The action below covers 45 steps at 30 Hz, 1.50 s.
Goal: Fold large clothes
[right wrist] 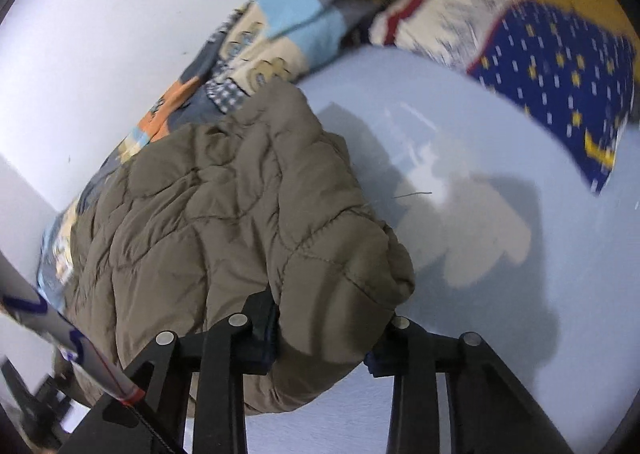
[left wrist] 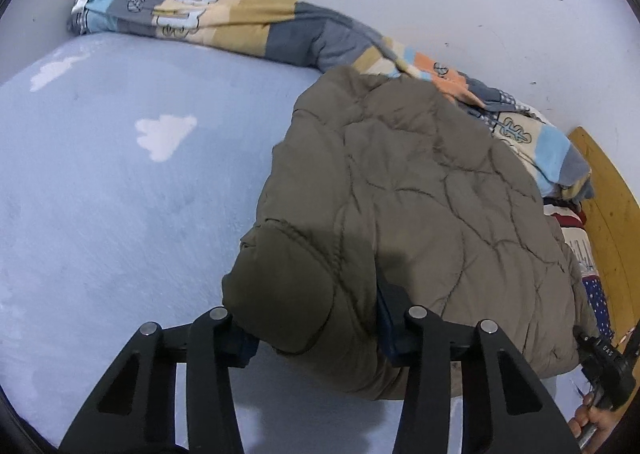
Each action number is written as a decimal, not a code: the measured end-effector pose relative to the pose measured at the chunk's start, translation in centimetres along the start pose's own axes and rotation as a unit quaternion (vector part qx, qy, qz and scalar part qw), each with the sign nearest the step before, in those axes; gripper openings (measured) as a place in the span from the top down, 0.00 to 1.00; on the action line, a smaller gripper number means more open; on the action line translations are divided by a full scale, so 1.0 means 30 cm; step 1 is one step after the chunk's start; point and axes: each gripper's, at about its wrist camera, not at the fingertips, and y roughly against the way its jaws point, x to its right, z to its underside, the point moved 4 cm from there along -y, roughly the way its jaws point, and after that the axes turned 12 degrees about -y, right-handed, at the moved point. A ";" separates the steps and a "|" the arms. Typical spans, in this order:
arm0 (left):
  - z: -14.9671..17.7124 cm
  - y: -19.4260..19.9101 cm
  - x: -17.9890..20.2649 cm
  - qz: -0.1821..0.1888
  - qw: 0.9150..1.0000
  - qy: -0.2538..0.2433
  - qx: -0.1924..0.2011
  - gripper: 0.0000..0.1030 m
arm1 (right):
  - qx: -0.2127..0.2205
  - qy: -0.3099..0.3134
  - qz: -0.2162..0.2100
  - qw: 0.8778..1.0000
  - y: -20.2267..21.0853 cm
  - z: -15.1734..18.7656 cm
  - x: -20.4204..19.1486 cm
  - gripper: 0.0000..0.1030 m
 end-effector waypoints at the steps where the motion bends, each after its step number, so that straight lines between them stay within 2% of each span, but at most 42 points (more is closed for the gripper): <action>1: 0.003 0.015 0.000 0.000 1.000 -0.001 0.000 0.57 | 0.006 0.012 0.002 1.000 0.024 0.001 -0.011 0.68; 7: 0.049 0.144 0.009 0.000 1.000 -0.011 0.006 0.57 | 0.010 0.026 -0.009 1.000 0.151 0.014 -0.020 0.68; 11: 0.137 0.238 -0.006 0.003 1.000 -0.006 0.011 0.57 | 0.000 0.021 -0.018 1.000 0.240 0.048 0.005 0.68; 16: 0.282 0.287 -0.040 -0.004 1.000 0.017 0.002 0.53 | -0.021 0.004 -0.023 1.000 0.313 0.133 0.088 0.68; 21: 0.397 0.318 -0.097 -0.009 0.998 0.067 -0.012 0.41 | -0.064 -0.055 -0.030 0.996 0.316 0.217 0.210 0.64; 25: 0.412 0.374 -0.139 0.002 0.995 0.096 -0.013 0.38 | -0.108 -0.135 -0.043 0.984 0.304 0.248 0.307 0.51; 26: 0.413 0.398 -0.145 -0.002 0.995 0.099 -0.010 0.38 | -0.113 -0.159 -0.049 0.980 0.320 0.254 0.332 0.48; 29: 0.392 0.502 -0.162 -0.037 0.995 0.090 0.034 0.38 | -0.115 -0.199 -0.058 0.972 0.375 0.268 0.390 0.46; 31: 0.361 0.538 -0.137 -0.059 0.995 0.064 0.057 0.38 | -0.087 -0.210 -0.031 0.973 0.431 0.266 0.432 0.46; 32: 0.342 0.549 -0.098 -0.069 0.995 0.034 0.068 0.38 | -0.069 -0.209 -0.018 0.975 0.457 0.258 0.440 0.46; 34: 0.322 0.542 -0.011 -0.072 0.995 -0.017 0.074 0.38 | -0.025 -0.189 -0.015 0.982 0.512 0.233 0.421 0.46; 35: 0.315 0.528 0.073 -0.067 0.993 -0.061 0.077 0.38 | -0.014 -0.169 -0.026 0.985 0.525 0.220 0.390 0.46; 37: 0.307 0.497 0.198 -0.060 0.987 -0.123 0.080 0.38 | 0.006 -0.081 -0.050 0.995 0.540 0.207 0.253 0.46; 39: 0.311 0.444 0.346 -0.053 0.976 -0.196 0.082 0.37 | 0.018 0.008 -0.061 0.998 0.531 0.237 0.110 0.47; 42: 0.331 0.343 0.457 -0.066 0.964 -0.249 0.063 0.36 | -0.003 0.087 -0.092 0.992 0.456 0.320 -0.066 0.47; 45: 0.343 0.250 0.453 -0.069 0.967 -0.244 0.032 0.35 | -0.019 0.146 -0.076 0.986 0.361 0.398 -0.170 0.47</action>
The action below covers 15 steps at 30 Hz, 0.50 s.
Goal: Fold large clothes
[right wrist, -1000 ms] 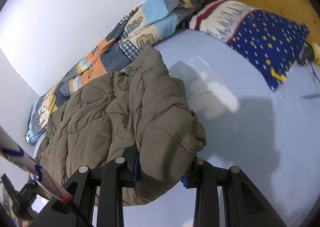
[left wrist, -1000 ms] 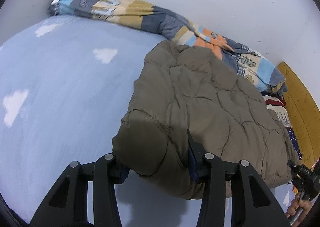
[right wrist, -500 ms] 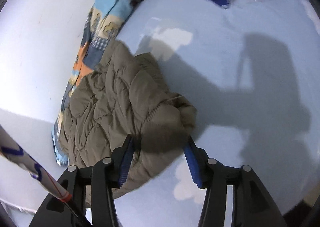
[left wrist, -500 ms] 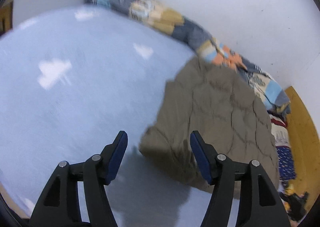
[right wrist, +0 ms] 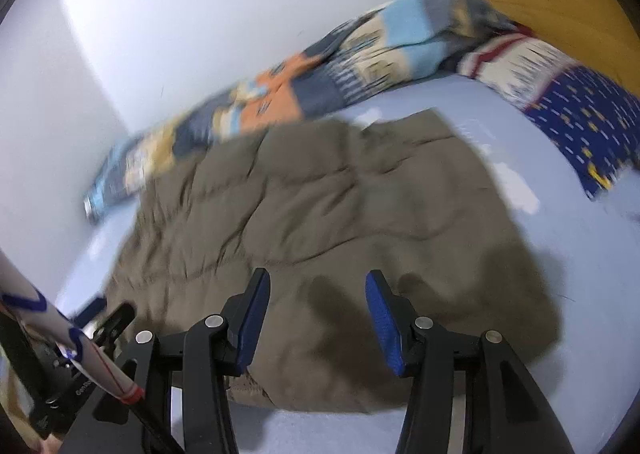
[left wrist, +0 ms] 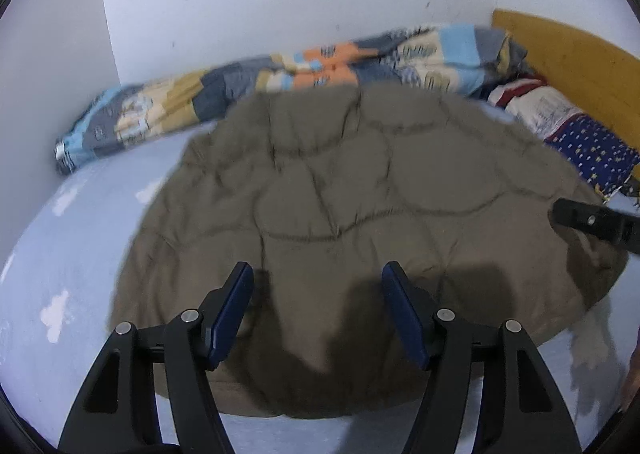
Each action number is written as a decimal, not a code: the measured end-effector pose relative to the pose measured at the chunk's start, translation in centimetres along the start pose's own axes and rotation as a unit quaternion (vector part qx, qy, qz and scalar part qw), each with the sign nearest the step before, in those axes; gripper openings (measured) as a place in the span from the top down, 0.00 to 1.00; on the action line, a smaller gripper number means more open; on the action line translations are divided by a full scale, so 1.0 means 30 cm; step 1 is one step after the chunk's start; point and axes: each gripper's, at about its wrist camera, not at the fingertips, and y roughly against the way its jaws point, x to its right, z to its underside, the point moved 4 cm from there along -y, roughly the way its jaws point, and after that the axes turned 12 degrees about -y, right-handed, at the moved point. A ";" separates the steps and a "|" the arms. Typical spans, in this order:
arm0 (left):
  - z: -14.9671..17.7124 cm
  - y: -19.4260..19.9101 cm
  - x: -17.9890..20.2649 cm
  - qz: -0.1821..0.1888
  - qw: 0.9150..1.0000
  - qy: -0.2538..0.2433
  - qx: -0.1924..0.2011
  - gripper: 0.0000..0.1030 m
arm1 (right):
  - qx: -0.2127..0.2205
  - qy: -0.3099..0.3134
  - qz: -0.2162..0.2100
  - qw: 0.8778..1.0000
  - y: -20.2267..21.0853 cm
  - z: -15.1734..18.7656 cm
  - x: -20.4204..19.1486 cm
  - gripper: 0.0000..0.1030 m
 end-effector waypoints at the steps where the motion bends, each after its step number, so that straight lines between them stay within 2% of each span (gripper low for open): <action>1: 0.005 -0.007 -0.002 0.003 1.000 0.006 -0.004 0.30 | -0.006 0.015 0.010 1.000 -0.039 0.016 -0.023 0.47; 5: 0.041 -0.077 -0.028 0.016 0.999 0.017 -0.033 0.22 | -0.032 0.064 0.065 0.995 -0.167 0.064 -0.054 0.46; 8: 0.066 -0.104 -0.006 0.001 0.999 0.004 -0.039 0.21 | -0.049 0.055 0.082 0.994 -0.233 0.085 -0.021 0.44; 12: 0.057 -0.054 0.007 -0.019 1.000 0.005 -0.011 0.21 | -0.045 0.073 0.107 0.991 -0.259 0.092 -0.034 0.44; 15: 0.049 0.027 0.010 -0.041 0.999 0.000 0.011 0.21 | -0.023 0.056 0.092 0.994 -0.188 0.078 -0.039 0.44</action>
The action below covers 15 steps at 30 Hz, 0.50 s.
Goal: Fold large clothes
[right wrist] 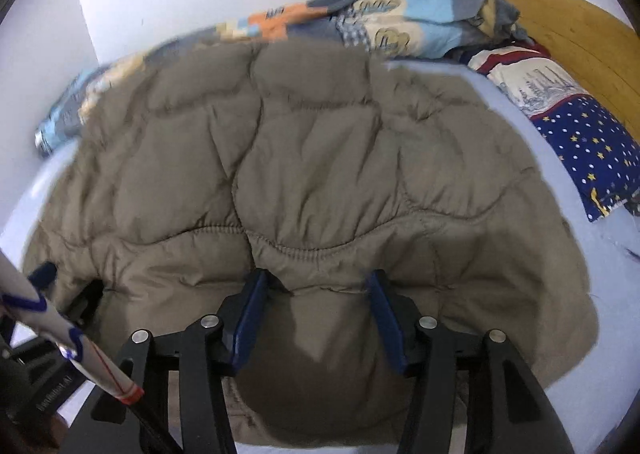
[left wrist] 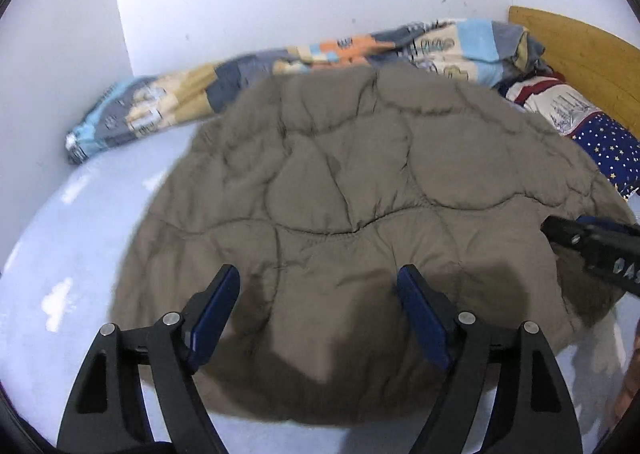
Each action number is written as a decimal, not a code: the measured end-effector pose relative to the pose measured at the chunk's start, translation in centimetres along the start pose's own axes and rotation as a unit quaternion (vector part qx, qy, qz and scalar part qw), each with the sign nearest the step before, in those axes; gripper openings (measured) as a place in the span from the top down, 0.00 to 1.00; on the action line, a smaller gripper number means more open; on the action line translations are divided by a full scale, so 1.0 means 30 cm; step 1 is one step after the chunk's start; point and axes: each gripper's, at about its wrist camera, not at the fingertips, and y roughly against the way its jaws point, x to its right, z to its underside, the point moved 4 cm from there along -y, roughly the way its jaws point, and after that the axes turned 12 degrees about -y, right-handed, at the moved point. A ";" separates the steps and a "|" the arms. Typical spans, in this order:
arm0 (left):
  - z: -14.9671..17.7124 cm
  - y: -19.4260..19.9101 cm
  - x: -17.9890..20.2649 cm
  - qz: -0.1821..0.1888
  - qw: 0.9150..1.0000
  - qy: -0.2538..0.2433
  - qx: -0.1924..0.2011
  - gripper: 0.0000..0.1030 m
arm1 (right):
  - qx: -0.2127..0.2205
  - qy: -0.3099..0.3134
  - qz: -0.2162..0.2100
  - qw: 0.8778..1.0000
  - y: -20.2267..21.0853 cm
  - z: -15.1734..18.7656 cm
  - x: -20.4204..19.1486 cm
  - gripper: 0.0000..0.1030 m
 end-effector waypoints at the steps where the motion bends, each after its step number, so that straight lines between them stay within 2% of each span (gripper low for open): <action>1: -0.002 0.043 -0.005 -0.011 1.000 0.000 0.012 0.21 | 0.008 -0.004 -0.008 1.000 0.033 -0.002 0.000 0.44; 4: -0.001 0.177 -0.027 -0.028 0.998 0.002 0.048 0.21 | 0.038 0.012 -0.015 0.999 0.148 0.005 -0.021 0.44; 8: 0.030 0.321 -0.067 -0.036 0.997 0.030 0.058 0.21 | 0.092 0.040 -0.021 0.995 0.338 0.070 -0.045 0.42; 10: 0.075 0.395 -0.082 -0.041 0.997 0.044 0.056 0.21 | 0.100 0.037 -0.026 0.994 0.403 0.117 -0.042 0.38; 15: 0.174 0.529 -0.075 -0.042 0.997 0.037 0.045 0.21 | 0.091 0.040 -0.039 0.994 0.536 0.291 -0.035 0.37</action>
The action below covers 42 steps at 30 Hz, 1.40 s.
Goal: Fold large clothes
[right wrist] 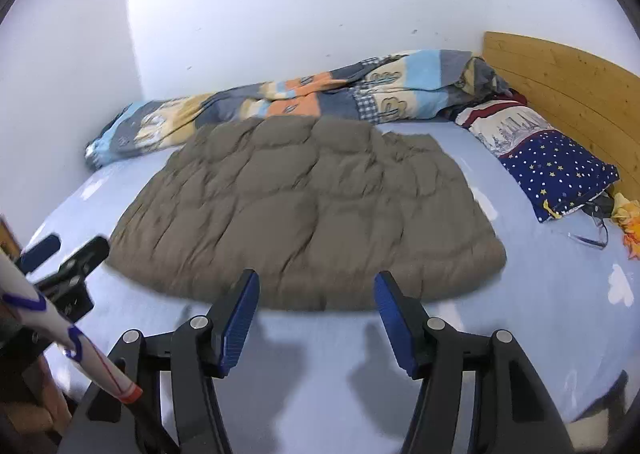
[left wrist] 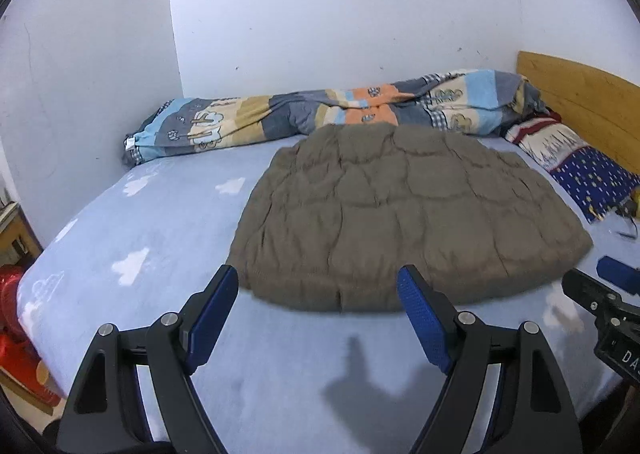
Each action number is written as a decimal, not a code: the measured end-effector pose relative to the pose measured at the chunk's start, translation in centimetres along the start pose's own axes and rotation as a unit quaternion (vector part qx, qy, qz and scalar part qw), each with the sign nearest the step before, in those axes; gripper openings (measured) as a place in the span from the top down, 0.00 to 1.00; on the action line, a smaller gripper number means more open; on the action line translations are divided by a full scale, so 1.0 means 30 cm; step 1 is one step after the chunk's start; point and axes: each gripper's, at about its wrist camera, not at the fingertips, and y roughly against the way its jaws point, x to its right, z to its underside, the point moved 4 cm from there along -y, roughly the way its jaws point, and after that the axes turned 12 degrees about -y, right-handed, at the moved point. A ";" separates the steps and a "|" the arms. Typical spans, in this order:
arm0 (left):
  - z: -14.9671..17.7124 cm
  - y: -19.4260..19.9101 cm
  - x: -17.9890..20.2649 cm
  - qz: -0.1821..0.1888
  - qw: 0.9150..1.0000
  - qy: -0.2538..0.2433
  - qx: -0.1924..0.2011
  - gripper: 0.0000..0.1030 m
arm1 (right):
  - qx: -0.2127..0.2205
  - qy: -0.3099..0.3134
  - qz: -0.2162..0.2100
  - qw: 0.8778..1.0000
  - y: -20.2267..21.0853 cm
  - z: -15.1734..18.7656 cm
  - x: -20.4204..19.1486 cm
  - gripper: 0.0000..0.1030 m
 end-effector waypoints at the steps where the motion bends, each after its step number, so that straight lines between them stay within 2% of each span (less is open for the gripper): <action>1: 0.015 0.027 0.001 0.001 1.000 -0.003 0.001 0.21 | -0.003 0.009 -0.002 1.000 0.028 0.020 -0.010 0.37; 6: 0.063 0.142 0.017 0.025 1.000 -0.015 0.001 0.21 | 0.005 0.005 -0.021 1.000 0.161 0.059 -0.036 0.29; 8: 0.065 0.162 0.016 0.030 0.999 -0.013 0.003 0.21 | 0.009 0.001 -0.030 1.000 0.205 0.070 -0.053 0.22; 13: 0.067 0.178 0.014 0.028 1.000 -0.009 0.006 0.21 | 0.027 0.020 -0.034 0.999 0.268 0.084 -0.109 0.21; 42: 0.085 0.166 0.016 0.036 0.999 -0.008 -0.004 0.21 | 0.003 0.031 -0.032 0.999 0.253 0.117 -0.128 0.20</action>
